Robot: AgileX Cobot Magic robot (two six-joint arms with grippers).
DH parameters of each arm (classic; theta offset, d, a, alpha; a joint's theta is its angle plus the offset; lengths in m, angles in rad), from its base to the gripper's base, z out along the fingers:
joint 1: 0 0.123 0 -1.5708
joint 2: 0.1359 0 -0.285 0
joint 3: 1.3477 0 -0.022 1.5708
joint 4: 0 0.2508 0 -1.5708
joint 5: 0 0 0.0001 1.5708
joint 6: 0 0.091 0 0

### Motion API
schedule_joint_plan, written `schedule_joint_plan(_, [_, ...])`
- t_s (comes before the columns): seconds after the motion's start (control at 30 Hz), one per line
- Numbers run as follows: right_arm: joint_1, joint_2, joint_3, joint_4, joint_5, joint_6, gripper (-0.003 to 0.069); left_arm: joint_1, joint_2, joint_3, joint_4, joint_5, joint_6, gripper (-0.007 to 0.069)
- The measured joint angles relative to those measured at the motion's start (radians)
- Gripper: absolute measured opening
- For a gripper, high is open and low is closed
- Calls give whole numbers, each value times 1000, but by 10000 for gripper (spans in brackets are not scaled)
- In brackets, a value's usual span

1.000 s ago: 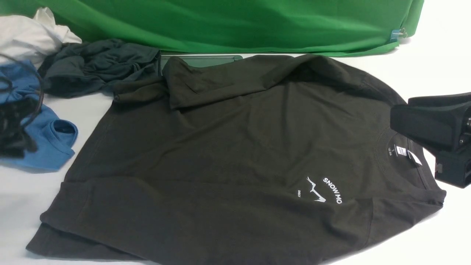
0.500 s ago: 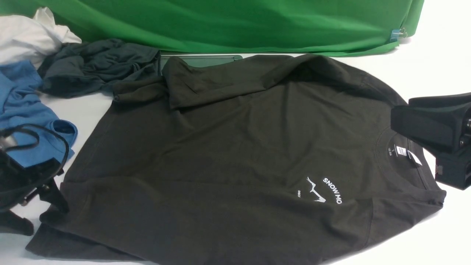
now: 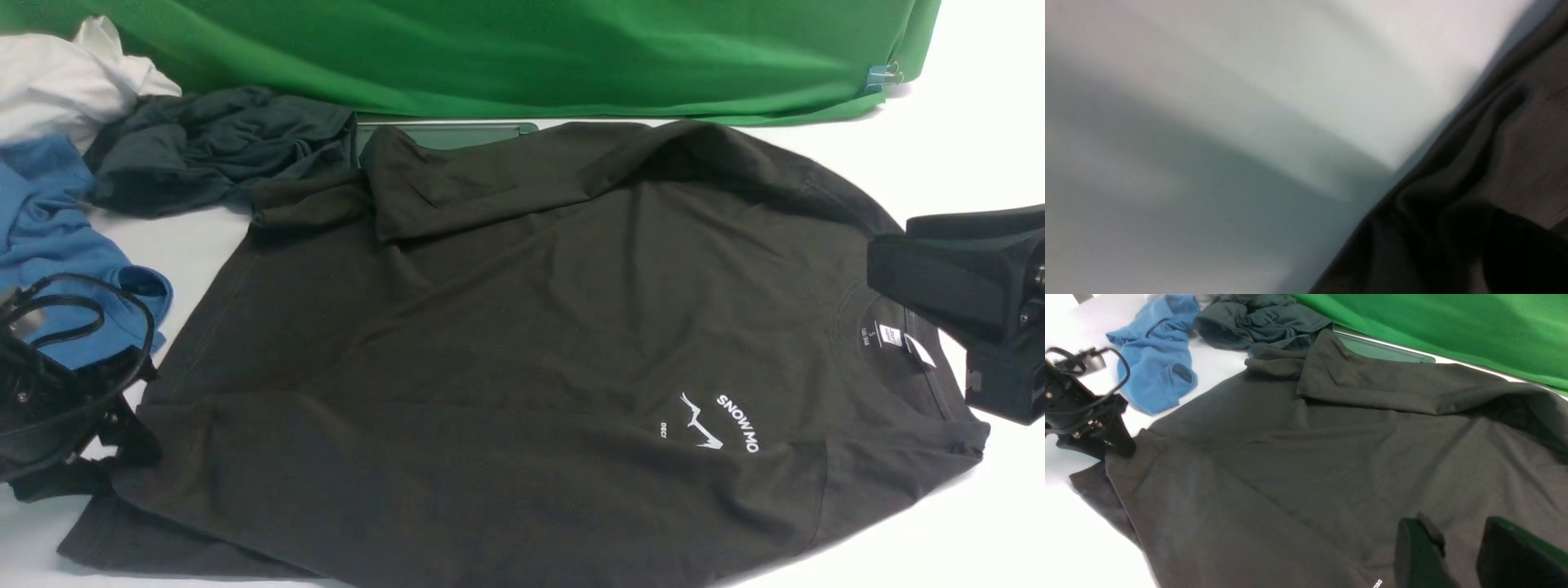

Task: Fold a long-sleeved shirt on a white desktop.
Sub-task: 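Grasp the left edge of the dark T-shirt lying flat on the table, then fold the left side of the black T-shirt inward over its body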

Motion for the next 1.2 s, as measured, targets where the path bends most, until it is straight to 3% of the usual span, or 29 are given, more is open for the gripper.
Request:
schedule_joint_plan(0.27, [0,0,0,0,0,0,242,3,10,-4,-9,10,13,81])
schedule_joint_plan(0.7, [0,0,0,0,-1,0,242,3,-84,-74,-23,85,60,50])
schedule_joint_plan(0.87, [0,0,0,0,-12,0,242,3,-105,-110,-222,89,245,50])
schedule_joint_plan(0.93, [0,0,0,0,-20,0,242,2,-108,-119,-404,93,391,50])
schedule_joint_plan(1.0, [0,0,0,0,-23,0,242,0,-109,-126,-503,93,464,50])
schedule_joint_plan(1.2, [0,0,0,0,-28,0,242,0,-109,-157,-614,89,568,50])
